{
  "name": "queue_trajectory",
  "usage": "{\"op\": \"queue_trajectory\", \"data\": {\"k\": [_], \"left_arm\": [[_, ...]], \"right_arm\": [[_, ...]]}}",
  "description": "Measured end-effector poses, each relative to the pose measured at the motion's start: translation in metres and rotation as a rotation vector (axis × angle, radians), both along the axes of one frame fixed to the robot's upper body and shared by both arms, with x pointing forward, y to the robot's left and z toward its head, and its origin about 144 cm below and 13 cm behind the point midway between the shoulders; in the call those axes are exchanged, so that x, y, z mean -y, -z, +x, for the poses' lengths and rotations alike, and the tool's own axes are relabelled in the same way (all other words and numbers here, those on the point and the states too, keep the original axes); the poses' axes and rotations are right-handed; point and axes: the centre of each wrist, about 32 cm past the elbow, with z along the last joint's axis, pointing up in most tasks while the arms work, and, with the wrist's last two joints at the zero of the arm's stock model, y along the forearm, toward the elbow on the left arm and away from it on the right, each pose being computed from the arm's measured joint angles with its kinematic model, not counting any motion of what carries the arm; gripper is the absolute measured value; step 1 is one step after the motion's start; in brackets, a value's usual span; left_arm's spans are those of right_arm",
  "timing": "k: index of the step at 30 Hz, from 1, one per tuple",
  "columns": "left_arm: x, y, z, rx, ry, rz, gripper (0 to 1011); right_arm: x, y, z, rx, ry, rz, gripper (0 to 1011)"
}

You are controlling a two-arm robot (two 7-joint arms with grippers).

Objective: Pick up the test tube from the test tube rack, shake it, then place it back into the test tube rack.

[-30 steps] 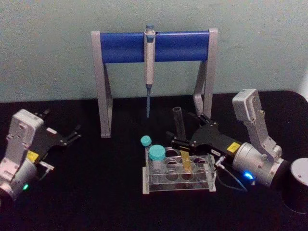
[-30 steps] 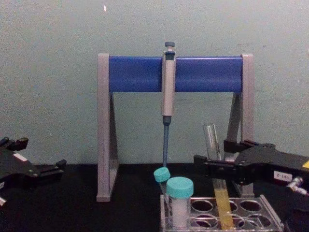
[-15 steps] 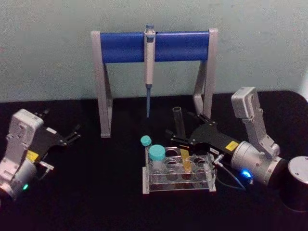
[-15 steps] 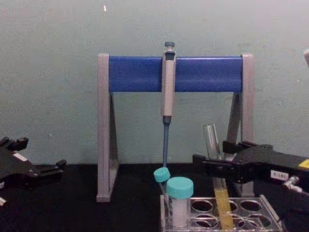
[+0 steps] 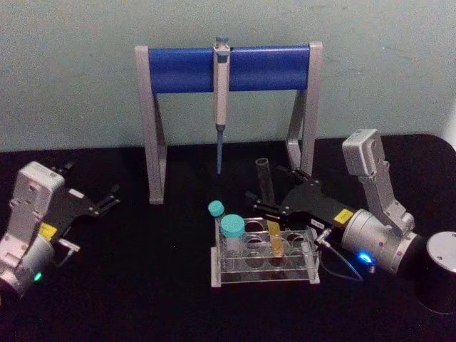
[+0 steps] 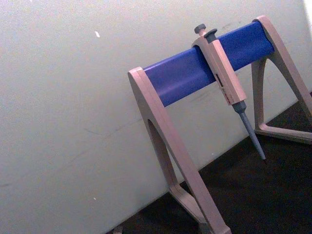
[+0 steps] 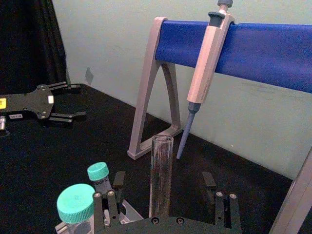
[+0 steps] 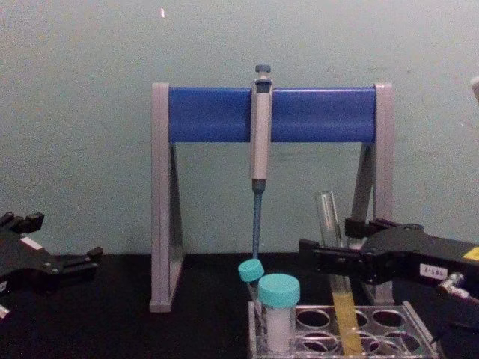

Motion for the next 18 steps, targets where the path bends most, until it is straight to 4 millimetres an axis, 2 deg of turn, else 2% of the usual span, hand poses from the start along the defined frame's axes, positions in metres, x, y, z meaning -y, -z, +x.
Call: {"op": "queue_trajectory", "data": {"k": [5, 9, 10, 17, 18], "left_arm": [[0.0, 0.0, 0.0, 0.0, 0.0, 0.0, 1001], [0.0, 0.0, 0.0, 0.0, 0.0, 0.0, 1001], [0.0, 0.0, 0.0, 0.0, 0.0, 0.0, 1001], [0.0, 0.0, 0.0, 0.0, 0.0, 0.0, 1001], [0.0, 0.0, 0.0, 0.0, 0.0, 0.0, 1001]], "right_arm": [[-0.0001, 0.0, -0.0001, 0.0, 0.0, 0.0, 902], [-0.0001, -0.0001, -0.0001, 0.001, 0.0, -0.001, 795], [-0.0001, -0.0001, -0.0001, 0.001, 0.0, -0.001, 738], [0.0, -0.0002, -0.0002, 0.001, 0.0, -0.001, 542], [0.0, -0.0002, -0.0002, 0.001, 0.0, -0.001, 474]]}}
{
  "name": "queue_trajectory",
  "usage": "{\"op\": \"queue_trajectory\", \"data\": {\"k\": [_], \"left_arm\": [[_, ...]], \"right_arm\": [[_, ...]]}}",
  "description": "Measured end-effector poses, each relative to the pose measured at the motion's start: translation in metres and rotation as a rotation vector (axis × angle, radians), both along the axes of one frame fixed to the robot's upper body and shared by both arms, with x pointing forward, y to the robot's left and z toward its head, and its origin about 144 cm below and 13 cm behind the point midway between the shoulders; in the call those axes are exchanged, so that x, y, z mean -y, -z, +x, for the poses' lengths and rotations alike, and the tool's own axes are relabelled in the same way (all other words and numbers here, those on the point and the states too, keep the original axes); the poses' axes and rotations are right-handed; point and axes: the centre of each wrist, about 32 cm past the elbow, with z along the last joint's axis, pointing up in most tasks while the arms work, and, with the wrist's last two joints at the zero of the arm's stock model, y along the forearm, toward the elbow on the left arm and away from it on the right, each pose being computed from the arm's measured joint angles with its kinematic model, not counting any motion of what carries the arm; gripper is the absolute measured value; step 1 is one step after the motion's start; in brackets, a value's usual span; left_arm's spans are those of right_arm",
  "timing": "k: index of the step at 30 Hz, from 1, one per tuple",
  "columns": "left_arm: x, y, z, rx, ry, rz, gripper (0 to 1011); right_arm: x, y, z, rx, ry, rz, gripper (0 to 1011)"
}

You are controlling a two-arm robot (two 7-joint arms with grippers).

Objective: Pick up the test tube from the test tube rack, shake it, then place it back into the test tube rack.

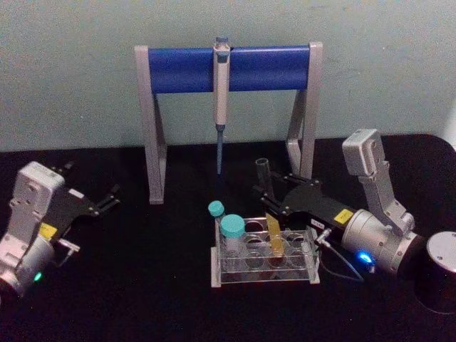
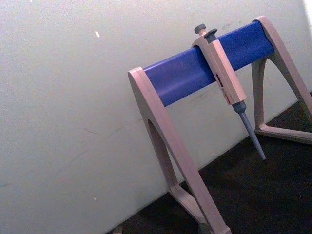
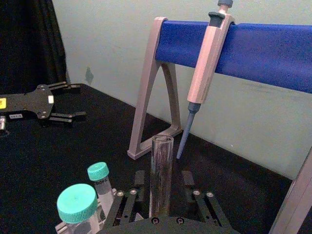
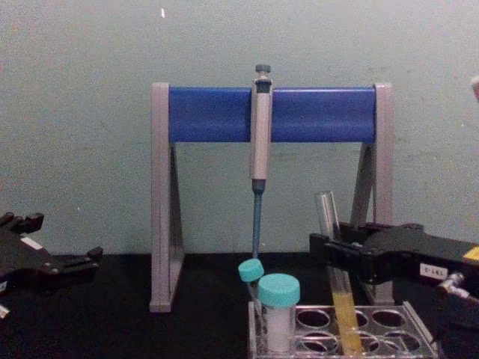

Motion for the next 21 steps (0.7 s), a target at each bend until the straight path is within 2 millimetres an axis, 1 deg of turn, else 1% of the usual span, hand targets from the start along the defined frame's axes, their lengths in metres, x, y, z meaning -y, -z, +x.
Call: {"op": "queue_trajectory", "data": {"k": [2, 3, 5, 7, 10, 21], "left_arm": [[0.0, 0.0, 0.0, 0.0, 0.0, 0.0, 1001], [0.0, 0.0, 0.0, 0.0, 0.0, 0.0, 1001], [0.0, 0.0, 0.0, 0.0, 0.0, 0.0, 1001], [0.0, 0.0, 0.0, 0.0, 0.0, 0.0, 1001], [0.0, 0.0, 0.0, 0.0, 0.0, 0.0, 1001], [0.0, 0.0, 0.0, 0.0, 0.0, 0.0, 1001]], "right_arm": [[0.0, 0.0, 0.0, 0.0, 0.0, 0.0, 442], [0.0, 0.0, 0.0, 0.0, 0.0, 0.0, 382], [0.0, 0.0, 0.0, 0.0, 0.0, 0.0, 333], [0.0, 0.0, 0.0, 0.0, 0.0, 0.0, 255], [0.0, 0.0, 0.0, 0.0, 0.0, 0.0, 229], [0.0, 0.0, 0.0, 0.0, 0.0, 0.0, 229]]}}
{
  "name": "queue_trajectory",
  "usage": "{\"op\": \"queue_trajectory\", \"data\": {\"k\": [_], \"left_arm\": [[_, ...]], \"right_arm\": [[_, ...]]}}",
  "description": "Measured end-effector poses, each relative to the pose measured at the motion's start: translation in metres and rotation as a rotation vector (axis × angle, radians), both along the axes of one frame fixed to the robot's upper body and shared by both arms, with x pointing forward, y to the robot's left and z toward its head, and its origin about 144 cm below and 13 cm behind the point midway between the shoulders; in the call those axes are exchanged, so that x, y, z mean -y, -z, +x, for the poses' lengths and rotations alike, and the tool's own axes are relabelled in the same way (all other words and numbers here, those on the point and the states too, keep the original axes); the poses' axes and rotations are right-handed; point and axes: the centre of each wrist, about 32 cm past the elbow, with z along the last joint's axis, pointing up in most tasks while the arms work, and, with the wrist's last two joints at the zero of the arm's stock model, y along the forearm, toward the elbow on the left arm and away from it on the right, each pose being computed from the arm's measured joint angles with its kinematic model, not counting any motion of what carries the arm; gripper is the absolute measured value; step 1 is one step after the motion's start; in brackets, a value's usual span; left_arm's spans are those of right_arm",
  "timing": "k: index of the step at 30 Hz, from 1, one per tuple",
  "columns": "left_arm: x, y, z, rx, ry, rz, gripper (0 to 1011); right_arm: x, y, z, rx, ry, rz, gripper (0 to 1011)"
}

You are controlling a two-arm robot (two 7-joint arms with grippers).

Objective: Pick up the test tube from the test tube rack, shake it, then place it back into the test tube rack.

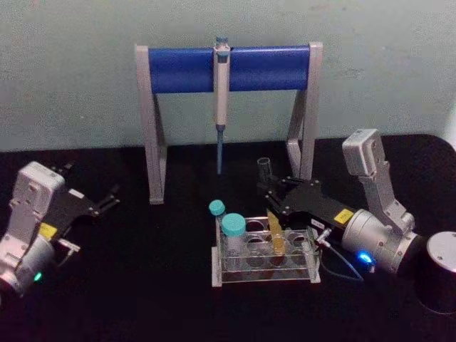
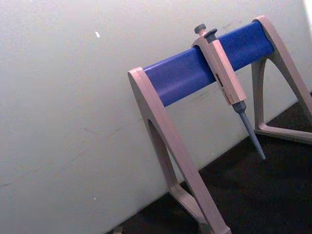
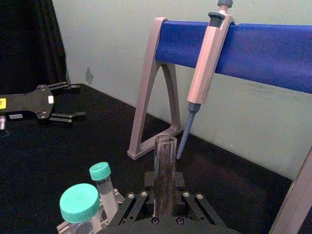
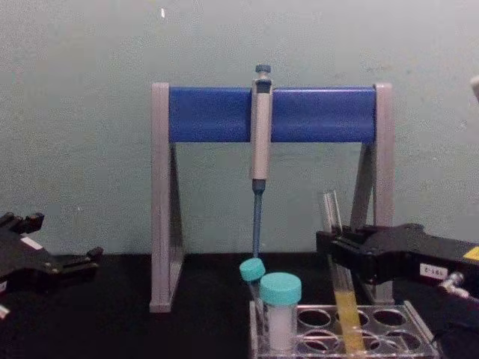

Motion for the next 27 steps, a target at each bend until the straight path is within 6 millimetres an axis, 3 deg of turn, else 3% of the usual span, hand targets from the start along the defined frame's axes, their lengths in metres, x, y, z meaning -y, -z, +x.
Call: {"op": "queue_trajectory", "data": {"k": [8, 27], "left_arm": [[0.0, 0.0, 0.0, 0.0, 0.0, 0.0, 1001], [0.0, 0.0, 0.0, 0.0, 0.0, 0.0, 1001]], "right_arm": [[0.002, -0.002, 0.0, 0.024, -0.006, 0.027, 229], [0.013, -0.038, -0.011, 0.289, 0.04, 0.205, 229]]}}
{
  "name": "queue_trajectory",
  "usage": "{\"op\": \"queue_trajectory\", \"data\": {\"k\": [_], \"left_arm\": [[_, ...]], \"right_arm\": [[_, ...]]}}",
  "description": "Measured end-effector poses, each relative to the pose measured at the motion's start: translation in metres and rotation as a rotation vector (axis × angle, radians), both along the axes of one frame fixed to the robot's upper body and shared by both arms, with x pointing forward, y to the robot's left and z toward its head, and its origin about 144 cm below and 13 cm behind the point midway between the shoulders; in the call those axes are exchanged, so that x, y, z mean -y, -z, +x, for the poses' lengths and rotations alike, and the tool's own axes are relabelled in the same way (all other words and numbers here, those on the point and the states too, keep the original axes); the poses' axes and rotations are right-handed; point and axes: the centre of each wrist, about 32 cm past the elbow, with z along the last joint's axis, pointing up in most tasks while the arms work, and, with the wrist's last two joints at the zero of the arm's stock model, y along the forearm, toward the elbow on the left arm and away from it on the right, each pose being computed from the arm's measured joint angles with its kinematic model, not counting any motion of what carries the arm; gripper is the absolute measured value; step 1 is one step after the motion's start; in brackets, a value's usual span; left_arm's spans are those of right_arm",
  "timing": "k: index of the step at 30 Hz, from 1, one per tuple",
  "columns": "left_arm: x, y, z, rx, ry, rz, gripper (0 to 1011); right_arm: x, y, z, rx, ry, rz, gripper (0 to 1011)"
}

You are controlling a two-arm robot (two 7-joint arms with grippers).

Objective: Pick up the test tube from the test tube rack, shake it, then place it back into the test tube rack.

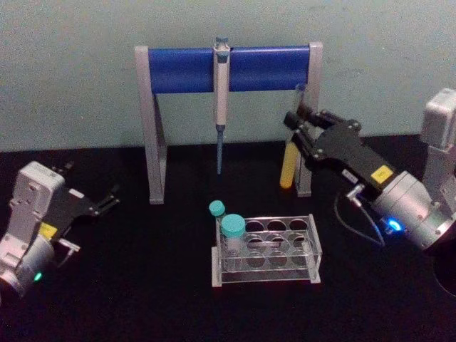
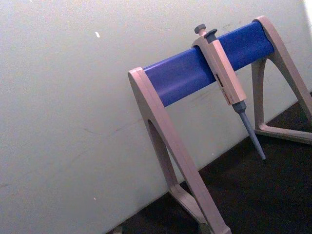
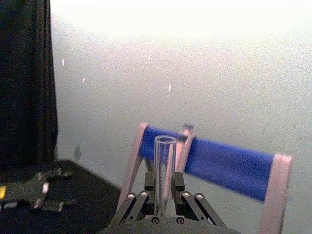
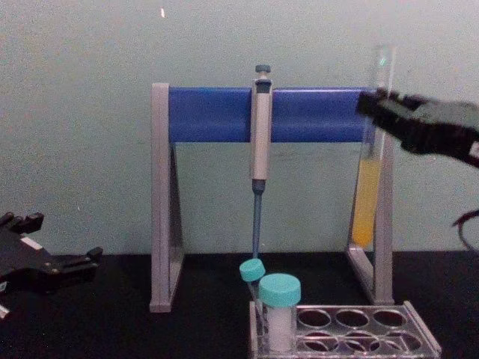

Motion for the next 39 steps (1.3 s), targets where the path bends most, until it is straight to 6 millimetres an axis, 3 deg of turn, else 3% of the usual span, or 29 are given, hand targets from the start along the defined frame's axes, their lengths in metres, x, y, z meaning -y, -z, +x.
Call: {"op": "queue_trajectory", "data": {"k": [23, 30, 39], "left_arm": [[0.0, 0.0, 0.0, 0.0, 0.0, 0.0, 1001], [0.0, 0.0, 0.0, 0.0, 0.0, 0.0, 1001], [0.0, 0.0, 0.0, 0.0, 0.0, 0.0, 1001]], "right_arm": [[0.003, 0.01, -0.001, 0.064, 0.034, 0.035, 229], [0.002, 0.014, 0.003, 0.04, -0.06, 0.041, 229], [0.015, 0.012, -0.006, -0.015, -0.203, 0.03, 229]]}}
